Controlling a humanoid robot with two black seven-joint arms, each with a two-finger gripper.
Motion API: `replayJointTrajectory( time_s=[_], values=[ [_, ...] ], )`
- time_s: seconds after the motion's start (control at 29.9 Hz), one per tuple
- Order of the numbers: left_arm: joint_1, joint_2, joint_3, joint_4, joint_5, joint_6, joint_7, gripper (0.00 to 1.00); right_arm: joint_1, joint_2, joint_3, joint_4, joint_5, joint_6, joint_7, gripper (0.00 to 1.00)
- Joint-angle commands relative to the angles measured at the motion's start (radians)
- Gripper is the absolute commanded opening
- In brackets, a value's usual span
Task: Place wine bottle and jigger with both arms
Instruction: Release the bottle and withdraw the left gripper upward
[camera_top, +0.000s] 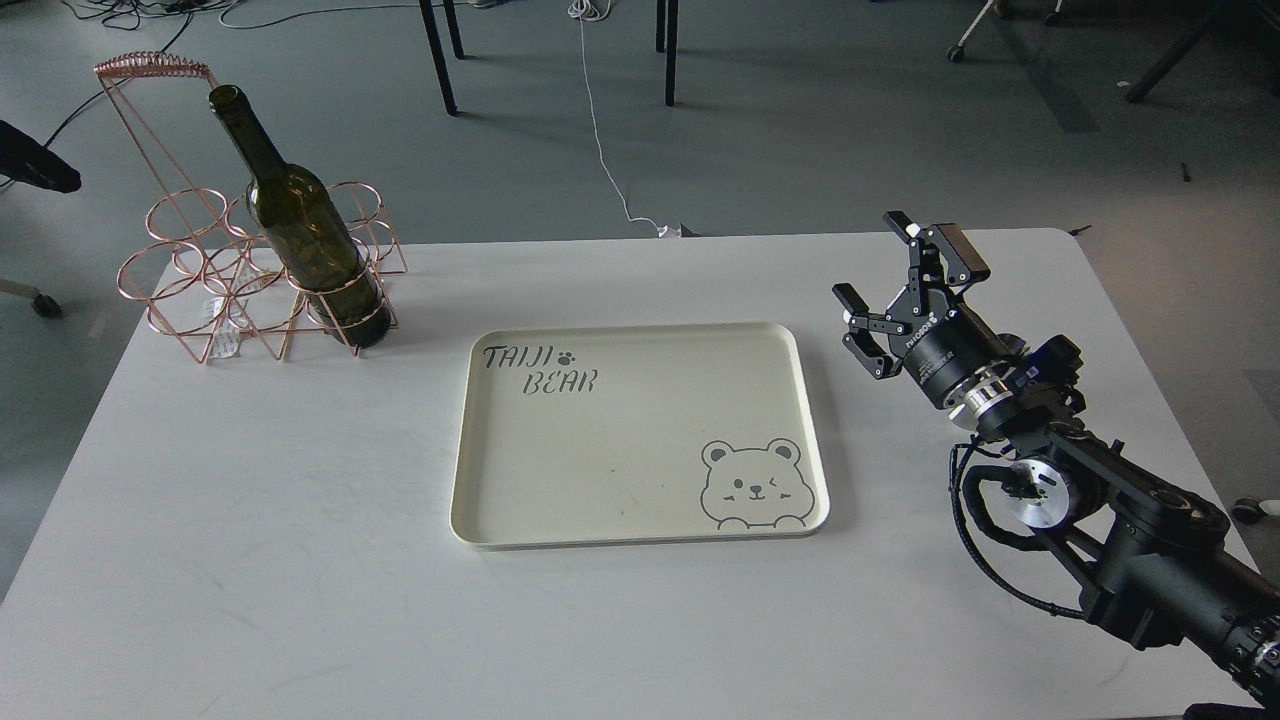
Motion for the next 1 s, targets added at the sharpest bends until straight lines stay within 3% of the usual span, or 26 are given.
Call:
replayJointTrajectory(
  time_s=[0.0, 0.17, 0.37, 0.4, 0.5, 0.57, 0.67, 0.8, 0.97],
  values=[
    [0.109, -0.011, -0.015, -0.112, -0.174, -0.003, 0.000, 0.98, 0.000, 0.019, 0.020, 0.002, 0.002, -0.002, 0.000, 0.99],
    [0.342, -0.101, -0.091, -0.192, -0.200, -0.003, 0.000, 0.98, -0.006, 0.023, 0.036, 0.001, 0.004, -0.002, 0.000, 0.99],
    [0.671, -0.299, -0.355, -0.187, -0.205, -0.008, 0.000, 0.98, -0.006, 0.033, 0.033, -0.001, 0.004, 0.000, 0.000, 0.99],
    [0.721, -0.327, -0.387, -0.187, -0.208, -0.018, 0.013, 0.98, -0.006, 0.033, 0.033, -0.001, 0.004, 0.000, 0.000, 0.99],
    [0.830, -0.391, -0.449, -0.181, -0.231, -0.086, 0.137, 0.98, -0.009, 0.035, 0.029, -0.002, 0.005, -0.002, 0.000, 0.99],
    [0.899, -0.433, -0.489, -0.149, -0.246, -0.136, 0.162, 0.98, -0.024, 0.036, 0.029, -0.002, 0.005, -0.002, 0.000, 0.99],
    [0.965, -0.474, -0.513, -0.089, -0.245, -0.185, 0.165, 0.98, -0.031, 0.038, 0.029, -0.002, 0.005, -0.002, 0.000, 0.99],
    [0.983, -0.508, -0.530, 0.001, -0.243, -0.190, 0.162, 0.98, -0.038, 0.058, 0.029, -0.001, 0.005, 0.000, 0.000, 0.99],
    [0.982, -0.510, -0.540, 0.015, -0.245, -0.193, 0.157, 0.98, -0.038, 0.059, 0.032, 0.002, 0.005, 0.003, 0.000, 0.99]
  ],
)
